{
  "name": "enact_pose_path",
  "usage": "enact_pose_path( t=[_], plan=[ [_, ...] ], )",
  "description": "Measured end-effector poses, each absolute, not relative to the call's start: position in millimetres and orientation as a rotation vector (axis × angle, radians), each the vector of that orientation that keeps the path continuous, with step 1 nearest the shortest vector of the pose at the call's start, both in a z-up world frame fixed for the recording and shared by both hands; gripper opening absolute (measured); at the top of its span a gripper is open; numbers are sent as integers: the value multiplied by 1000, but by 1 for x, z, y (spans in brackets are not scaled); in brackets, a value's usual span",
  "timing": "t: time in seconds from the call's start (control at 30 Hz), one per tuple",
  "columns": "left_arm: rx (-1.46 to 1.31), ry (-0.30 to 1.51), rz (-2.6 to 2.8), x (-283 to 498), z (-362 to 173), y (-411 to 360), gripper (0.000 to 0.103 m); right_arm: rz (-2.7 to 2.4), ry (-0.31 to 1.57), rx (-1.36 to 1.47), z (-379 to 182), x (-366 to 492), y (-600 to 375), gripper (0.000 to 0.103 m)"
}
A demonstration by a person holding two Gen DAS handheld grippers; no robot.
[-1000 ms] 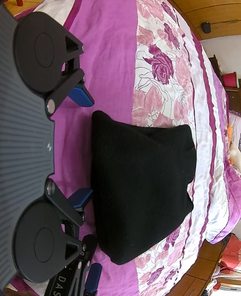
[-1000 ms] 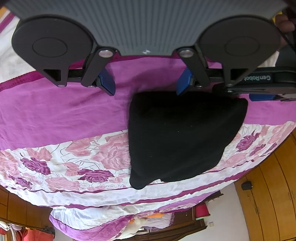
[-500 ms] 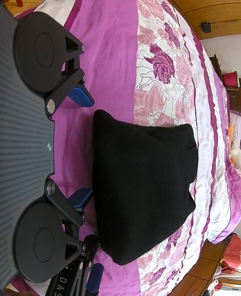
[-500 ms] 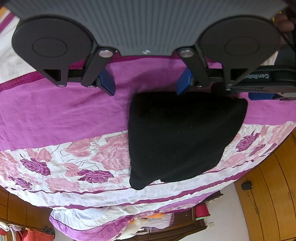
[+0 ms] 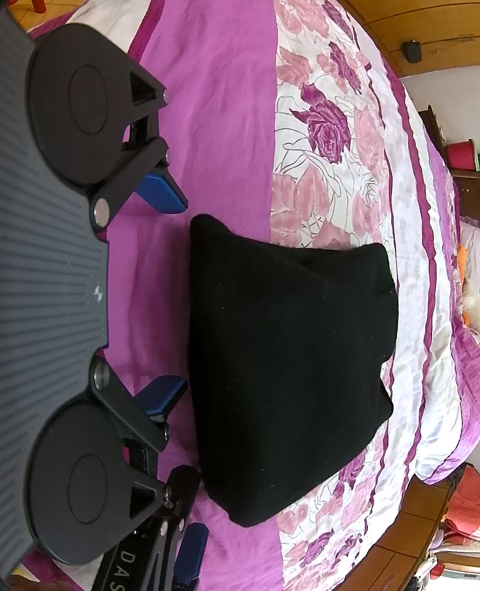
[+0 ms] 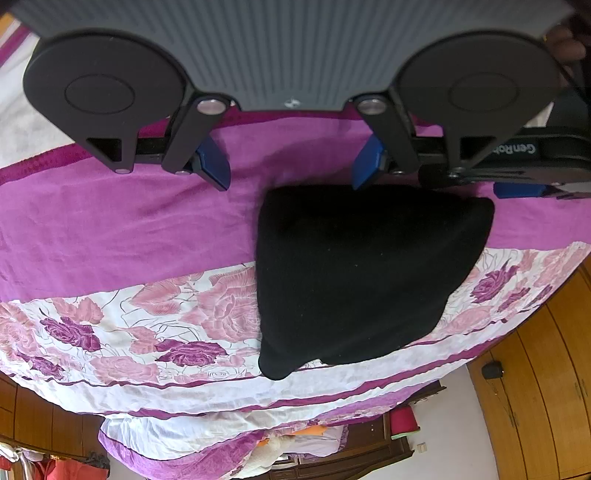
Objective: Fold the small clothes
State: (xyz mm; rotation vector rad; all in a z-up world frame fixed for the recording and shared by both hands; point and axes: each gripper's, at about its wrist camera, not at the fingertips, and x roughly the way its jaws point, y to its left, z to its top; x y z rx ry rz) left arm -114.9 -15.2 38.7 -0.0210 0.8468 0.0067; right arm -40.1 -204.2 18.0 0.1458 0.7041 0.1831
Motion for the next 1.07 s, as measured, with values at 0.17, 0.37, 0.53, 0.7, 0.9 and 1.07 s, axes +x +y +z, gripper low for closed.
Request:
enact_pose_path(
  t=[0.17, 0.37, 0.53, 0.7, 0.9, 1.07],
  plan=[
    [-21, 848, 5, -115, 39, -15, 97, 182, 709, 147, 17, -40, -204, 74],
    [-21, 854, 3, -116, 37, -16, 97, 183, 707, 146, 17, -40, -205, 74],
    [-20, 855, 2, -115, 37, -16, 97, 183, 706, 146, 18, -41, -204, 74],
    [-20, 856, -9, -116, 37, -17, 97, 183, 706, 145, 17, -41, -204, 74],
    [-22, 865, -11, -115, 36, -16, 97, 183, 706, 145, 17, -41, -204, 74],
    [-22, 872, -16, -115, 36, -16, 97, 183, 705, 144, 18, -41, -204, 74]
  ],
)
